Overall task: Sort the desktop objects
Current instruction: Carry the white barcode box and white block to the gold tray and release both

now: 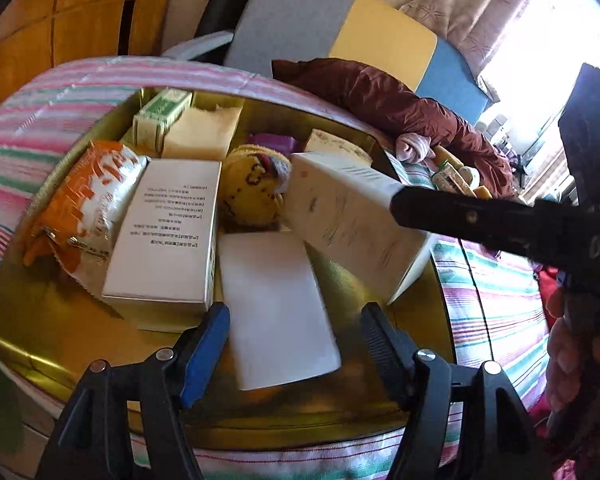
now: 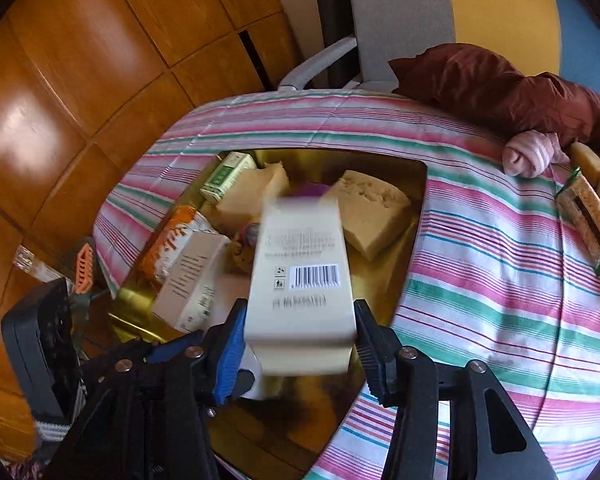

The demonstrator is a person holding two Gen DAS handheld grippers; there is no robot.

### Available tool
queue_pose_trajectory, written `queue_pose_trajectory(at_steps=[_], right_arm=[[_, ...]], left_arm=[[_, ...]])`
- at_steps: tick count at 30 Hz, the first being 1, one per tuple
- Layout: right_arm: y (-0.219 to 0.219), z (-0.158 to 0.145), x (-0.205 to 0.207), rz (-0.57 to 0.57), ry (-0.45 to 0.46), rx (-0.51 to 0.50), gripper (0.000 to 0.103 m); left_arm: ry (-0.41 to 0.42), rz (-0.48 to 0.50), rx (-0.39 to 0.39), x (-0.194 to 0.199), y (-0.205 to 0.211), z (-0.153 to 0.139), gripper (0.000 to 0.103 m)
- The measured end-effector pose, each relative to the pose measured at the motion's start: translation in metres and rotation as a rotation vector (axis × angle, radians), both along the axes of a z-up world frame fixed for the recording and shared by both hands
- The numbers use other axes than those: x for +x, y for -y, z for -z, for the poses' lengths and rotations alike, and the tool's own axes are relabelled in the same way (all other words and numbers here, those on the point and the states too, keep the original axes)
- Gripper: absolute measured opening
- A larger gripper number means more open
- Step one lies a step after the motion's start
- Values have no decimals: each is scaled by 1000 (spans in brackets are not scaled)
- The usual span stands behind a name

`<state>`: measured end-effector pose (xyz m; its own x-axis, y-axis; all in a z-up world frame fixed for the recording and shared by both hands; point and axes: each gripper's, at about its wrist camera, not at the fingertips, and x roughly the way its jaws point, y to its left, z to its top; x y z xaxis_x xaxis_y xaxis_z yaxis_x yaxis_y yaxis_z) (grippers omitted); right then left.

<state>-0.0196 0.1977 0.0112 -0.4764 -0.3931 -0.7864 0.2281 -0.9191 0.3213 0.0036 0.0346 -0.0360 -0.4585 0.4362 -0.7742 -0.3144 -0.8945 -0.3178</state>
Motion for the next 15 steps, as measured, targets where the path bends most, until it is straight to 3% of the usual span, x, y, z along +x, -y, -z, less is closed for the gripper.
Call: queue_pose_trajectory(at_steps=[2,8,15], right_arm=[[-2,-4,2,5,-14,-9,70],[-4,-14,12,-6,-66,6,70],[0,-13,19,-47,-78,13,56]], left_arm=[[-39,16,-26,9,-4,-7,69],[-105,-39,-33,17,1,-20,69],[-98,-163,80,17,30,-26,69]])
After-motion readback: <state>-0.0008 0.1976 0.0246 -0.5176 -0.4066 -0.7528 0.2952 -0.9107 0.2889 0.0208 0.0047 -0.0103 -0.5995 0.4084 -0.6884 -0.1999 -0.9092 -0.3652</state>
